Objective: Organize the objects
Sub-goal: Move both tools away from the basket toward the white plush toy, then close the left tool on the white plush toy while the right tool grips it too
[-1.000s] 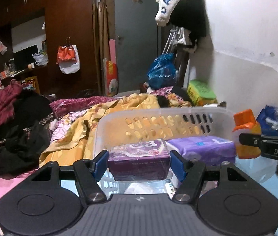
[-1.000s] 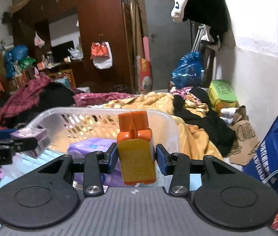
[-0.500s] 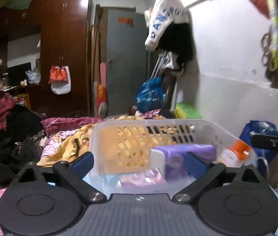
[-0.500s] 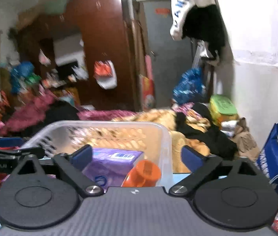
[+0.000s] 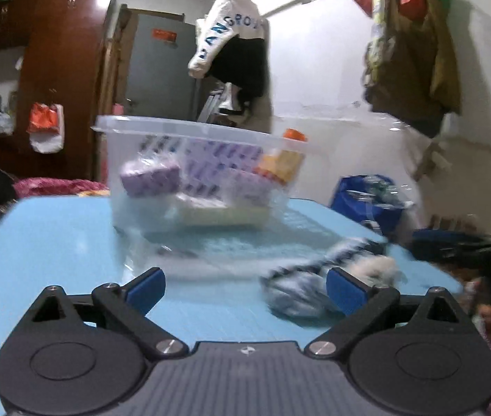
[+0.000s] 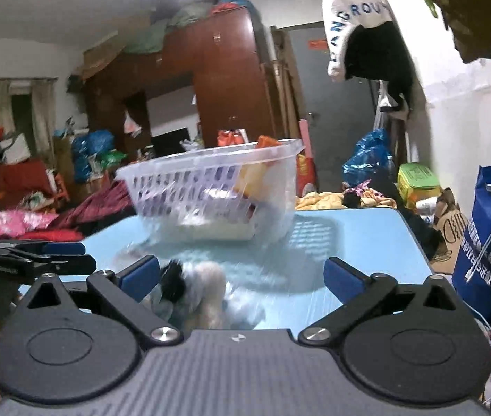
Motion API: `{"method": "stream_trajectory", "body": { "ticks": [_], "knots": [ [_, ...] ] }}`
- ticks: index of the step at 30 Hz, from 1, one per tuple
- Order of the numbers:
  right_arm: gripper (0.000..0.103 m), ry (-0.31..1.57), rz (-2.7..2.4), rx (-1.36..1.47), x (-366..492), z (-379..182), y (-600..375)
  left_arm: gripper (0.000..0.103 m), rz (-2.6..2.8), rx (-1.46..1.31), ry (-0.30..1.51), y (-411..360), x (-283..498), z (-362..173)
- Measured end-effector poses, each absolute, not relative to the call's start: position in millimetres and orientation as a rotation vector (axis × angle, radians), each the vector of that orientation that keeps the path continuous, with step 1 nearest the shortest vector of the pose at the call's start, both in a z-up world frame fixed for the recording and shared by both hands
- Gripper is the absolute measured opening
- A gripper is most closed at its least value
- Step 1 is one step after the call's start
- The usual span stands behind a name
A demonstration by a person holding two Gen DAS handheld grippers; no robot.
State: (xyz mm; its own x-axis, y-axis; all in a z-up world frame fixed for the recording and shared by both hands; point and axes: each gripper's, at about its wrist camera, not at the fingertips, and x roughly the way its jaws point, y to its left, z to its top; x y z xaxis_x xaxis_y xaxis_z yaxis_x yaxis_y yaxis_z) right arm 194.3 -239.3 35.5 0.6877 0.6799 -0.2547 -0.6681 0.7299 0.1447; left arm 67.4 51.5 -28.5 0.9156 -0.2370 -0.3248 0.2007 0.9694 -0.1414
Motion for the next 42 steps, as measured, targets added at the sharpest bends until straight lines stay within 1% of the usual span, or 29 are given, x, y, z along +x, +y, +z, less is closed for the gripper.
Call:
{"method": "stream_trajectory", "body": {
  "ticks": [1,2,3,4,8,12,13,14,15,16,17,18,19,20,21,22,23,24,28,33,42],
  "knots": [
    [0.096,0.307,0.766,0.031,195,34,-237,0.100,-0.241,-0.112,0.347,48,64,-29],
    [0.089,0.319,0.777,0.018,197,32,-233,0.100,-0.252,-0.109,0.344,43,59,-28],
    [0.085,0.334,0.787,0.007,197,30,-229,0.100,-0.257,-0.099,0.338,38,55,-29],
    [0.084,0.347,0.798,-0.001,198,25,-228,0.100,-0.265,-0.081,0.334,30,51,-28],
    [0.070,0.390,0.843,-0.015,202,10,-227,0.099,-0.327,-0.009,0.346,-2,46,-34],
    [0.057,0.400,0.870,-0.021,202,5,-224,0.093,-0.360,0.017,0.391,-23,59,-44],
    [0.056,0.399,0.874,-0.024,201,3,-222,0.088,-0.363,0.013,0.402,-26,64,-45],
    [0.053,0.400,0.881,-0.025,201,2,-222,0.085,-0.365,0.011,0.409,-28,67,-47],
    [0.048,0.402,0.885,-0.025,201,1,-221,0.081,-0.364,0.009,0.415,-30,69,-49],
    [0.047,0.403,0.888,-0.028,199,-1,-221,0.076,-0.360,0.008,0.421,-31,71,-49],
    [0.043,0.399,0.884,-0.033,197,-3,-221,0.073,-0.356,0.013,0.423,-33,73,-50],
    [0.041,0.393,0.879,-0.039,196,-3,-221,0.067,-0.350,0.018,0.424,-35,74,-50],
    [0.039,0.391,0.881,-0.044,195,-3,-221,0.058,-0.352,0.020,0.426,-36,75,-51],
    [0.035,0.390,0.883,-0.046,195,-3,-222,0.053,-0.362,0.024,0.430,-37,75,-52],
    [0.032,0.389,0.885,-0.048,194,-3,-223,0.045,-0.367,0.025,0.430,-38,75,-52],
    [0.030,0.388,0.887,-0.052,193,-2,-223,0.042,-0.370,0.027,0.428,-38,75,-53],
    [0.027,0.387,0.890,-0.054,192,-2,-223,0.041,-0.370,0.028,0.425,-38,74,-53],
    [0.025,0.388,0.894,-0.059,191,-2,-223,0.037,-0.370,0.026,0.418,-37,72,-52],
    [0.020,0.388,0.899,-0.083,184,0,-219,0.034,-0.384,0.015,0.396,-28,67,-51],
    [0.016,0.384,0.897,-0.082,181,2,-215,0.032,-0.397,0.010,0.386,-19,65,-53],
    [0.015,0.310,0.887,-0.092,169,12,-214,0.031,-0.420,0.068,0.263,-17,44,-37]
  ]
}}
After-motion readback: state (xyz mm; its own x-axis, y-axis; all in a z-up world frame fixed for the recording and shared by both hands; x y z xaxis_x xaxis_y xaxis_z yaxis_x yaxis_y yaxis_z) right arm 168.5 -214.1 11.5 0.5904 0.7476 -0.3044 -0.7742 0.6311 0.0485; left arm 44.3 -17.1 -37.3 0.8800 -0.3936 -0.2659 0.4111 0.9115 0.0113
